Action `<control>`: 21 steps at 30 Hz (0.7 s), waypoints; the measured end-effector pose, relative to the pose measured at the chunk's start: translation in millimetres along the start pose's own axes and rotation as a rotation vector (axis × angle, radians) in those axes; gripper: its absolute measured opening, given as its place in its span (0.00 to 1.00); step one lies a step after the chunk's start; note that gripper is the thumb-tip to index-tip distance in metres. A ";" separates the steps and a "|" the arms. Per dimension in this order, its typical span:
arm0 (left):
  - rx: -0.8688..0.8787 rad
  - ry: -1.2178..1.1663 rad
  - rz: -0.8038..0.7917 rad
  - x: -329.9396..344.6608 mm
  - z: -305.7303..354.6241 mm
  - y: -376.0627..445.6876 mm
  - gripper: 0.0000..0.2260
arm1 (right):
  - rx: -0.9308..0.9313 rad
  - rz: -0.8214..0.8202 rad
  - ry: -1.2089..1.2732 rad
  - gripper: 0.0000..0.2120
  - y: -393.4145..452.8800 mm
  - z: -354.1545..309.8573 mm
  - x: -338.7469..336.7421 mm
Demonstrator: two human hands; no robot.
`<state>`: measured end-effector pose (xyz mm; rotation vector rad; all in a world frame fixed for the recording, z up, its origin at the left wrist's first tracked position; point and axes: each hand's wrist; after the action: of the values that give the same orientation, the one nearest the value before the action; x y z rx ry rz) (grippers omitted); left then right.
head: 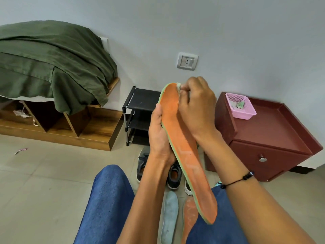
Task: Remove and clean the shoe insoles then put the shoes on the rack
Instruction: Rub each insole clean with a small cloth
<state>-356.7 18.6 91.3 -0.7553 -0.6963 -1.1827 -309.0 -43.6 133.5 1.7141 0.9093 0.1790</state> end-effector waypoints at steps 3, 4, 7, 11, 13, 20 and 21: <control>-0.013 -0.002 0.010 -0.7 -0.8 0.1 0.28 | 0.118 0.042 0.057 0.03 1.7 1.2 -10.4; -0.028 -0.028 0.001 -0.8 -0.3 1.4 0.26 | 0.129 0.046 0.107 0.03 -1.9 -4.8 -15.0; -0.045 -0.105 -0.021 -1.2 3.7 3.6 0.19 | 0.049 -0.122 0.247 0.03 -26.8 -31.6 -24.6; -0.089 -0.072 -0.061 1.5 10.9 0.0 0.25 | -0.043 -0.222 0.151 0.11 -40.2 -30.4 -20.6; -0.055 -0.078 -0.003 0.9 12.8 -0.1 0.27 | -0.082 -0.191 0.063 0.11 -33.0 -15.0 -19.5; -0.095 -0.077 -0.060 1.5 14.9 3.7 0.31 | 0.102 -0.063 0.190 0.04 -24.6 -7.2 -36.7; -0.107 -0.094 -0.060 0.9 14.1 4.5 0.30 | 0.105 -0.099 0.248 0.03 -29.1 -16.2 -38.7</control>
<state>-353.3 30.5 99.4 -0.8891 -0.7419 -1.2530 -358.4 -54.3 126.4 1.7643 1.2025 0.2864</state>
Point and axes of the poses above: each hand's wrist, its own y-axis towards the middle knuckle, its own x-axis out of the palm, z = x × y, and after that the axes turned 10 degrees about z, right-handed
